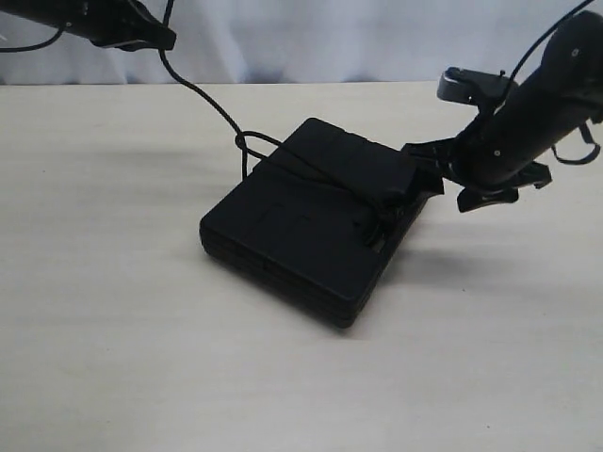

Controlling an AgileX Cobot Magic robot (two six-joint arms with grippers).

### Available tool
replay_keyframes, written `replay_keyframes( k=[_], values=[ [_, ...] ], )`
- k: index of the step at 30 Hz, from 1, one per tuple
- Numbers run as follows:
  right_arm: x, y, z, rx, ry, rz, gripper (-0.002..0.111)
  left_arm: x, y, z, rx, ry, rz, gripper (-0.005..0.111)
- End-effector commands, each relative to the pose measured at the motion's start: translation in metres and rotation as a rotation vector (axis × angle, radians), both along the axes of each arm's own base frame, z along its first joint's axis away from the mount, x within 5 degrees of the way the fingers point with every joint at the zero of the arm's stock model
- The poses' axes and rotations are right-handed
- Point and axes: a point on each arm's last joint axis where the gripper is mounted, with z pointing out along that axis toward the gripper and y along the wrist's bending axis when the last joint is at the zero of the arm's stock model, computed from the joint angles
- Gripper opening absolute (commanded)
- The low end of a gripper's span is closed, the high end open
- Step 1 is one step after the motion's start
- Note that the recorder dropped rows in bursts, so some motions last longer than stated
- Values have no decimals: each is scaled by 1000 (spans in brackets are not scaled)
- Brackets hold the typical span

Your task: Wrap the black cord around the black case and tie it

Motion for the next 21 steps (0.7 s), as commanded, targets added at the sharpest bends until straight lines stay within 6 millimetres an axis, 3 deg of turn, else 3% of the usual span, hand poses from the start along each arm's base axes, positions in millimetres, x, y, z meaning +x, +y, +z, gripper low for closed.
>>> replay_keyframes(
  k=[1,9,16,18,21],
  values=[
    [-4,10,-19,14,-11,-8,65,-1,2,2,5,9,6,0],
    [-6,34,-50,11,30,22,65,-4,1,1,-2,37,-7,0],
    [-4,36,-73,-6,71,-1,65,-4,1,0,1,47,-9,0],
    [-2,36,-76,-10,57,-3,57,-4,1,0,-4,54,-4,0],
    [-1,36,-78,-7,55,-24,35,-5,1,0,-10,66,-1,0]
  ],
)
